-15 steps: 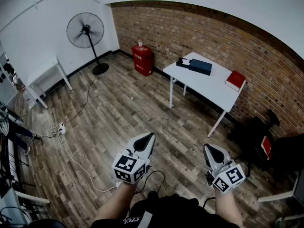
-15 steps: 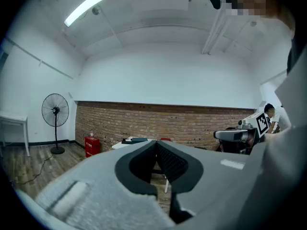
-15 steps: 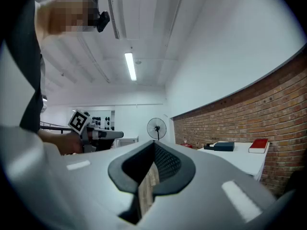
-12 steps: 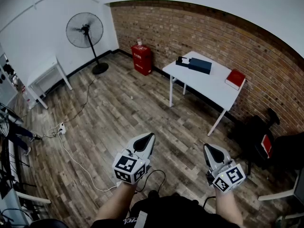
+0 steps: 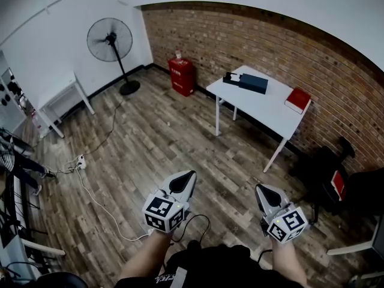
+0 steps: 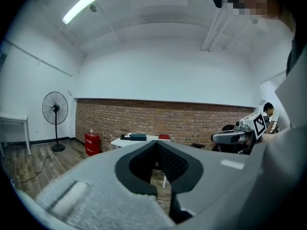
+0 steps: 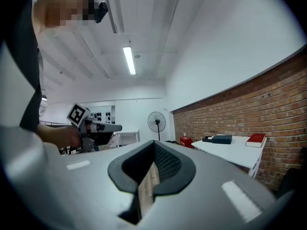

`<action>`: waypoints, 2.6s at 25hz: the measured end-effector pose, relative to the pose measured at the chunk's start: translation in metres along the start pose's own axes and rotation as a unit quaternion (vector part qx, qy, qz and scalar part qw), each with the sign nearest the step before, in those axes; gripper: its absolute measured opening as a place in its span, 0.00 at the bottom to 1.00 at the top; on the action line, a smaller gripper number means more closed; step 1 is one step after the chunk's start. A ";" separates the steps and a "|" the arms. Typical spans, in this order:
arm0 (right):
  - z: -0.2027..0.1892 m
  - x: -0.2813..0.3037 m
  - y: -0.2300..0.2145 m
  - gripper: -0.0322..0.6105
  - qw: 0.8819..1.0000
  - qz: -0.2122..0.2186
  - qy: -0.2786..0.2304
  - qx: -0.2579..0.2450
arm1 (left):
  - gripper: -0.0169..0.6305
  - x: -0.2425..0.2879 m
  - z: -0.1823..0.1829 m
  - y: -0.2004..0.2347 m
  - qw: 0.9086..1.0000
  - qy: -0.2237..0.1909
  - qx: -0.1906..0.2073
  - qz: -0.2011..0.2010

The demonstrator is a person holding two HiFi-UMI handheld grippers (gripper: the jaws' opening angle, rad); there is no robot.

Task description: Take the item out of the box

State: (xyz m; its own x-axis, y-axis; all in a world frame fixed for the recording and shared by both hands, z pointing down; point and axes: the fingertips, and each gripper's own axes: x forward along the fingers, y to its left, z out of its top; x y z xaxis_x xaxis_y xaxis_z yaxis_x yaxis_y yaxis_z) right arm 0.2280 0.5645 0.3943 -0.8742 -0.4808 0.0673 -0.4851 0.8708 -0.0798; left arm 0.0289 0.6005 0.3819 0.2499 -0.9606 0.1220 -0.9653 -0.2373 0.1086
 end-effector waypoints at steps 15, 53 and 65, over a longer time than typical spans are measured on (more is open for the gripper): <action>-0.042 -0.043 -0.030 0.05 0.998 0.010 0.034 0.043 | 0.04 0.035 -0.022 -0.067 0.999 0.032 0.006 -0.033; -0.041 0.274 -0.186 0.05 0.991 -0.021 0.108 0.076 | 0.04 0.272 0.004 0.207 0.996 0.026 -0.063 -0.064; -0.052 0.347 -0.252 0.05 0.987 0.009 0.131 0.092 | 0.04 0.344 -0.008 0.253 0.995 0.042 -0.086 -0.038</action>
State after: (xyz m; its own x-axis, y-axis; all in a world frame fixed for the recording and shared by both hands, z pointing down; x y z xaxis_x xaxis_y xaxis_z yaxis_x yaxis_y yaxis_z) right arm 0.0477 0.1831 0.4900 -0.8595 -0.4008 0.3172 -0.4856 0.8341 -0.2618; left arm -0.1285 0.2108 0.4594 0.3345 -0.9236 0.1872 -0.9179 -0.2743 0.2866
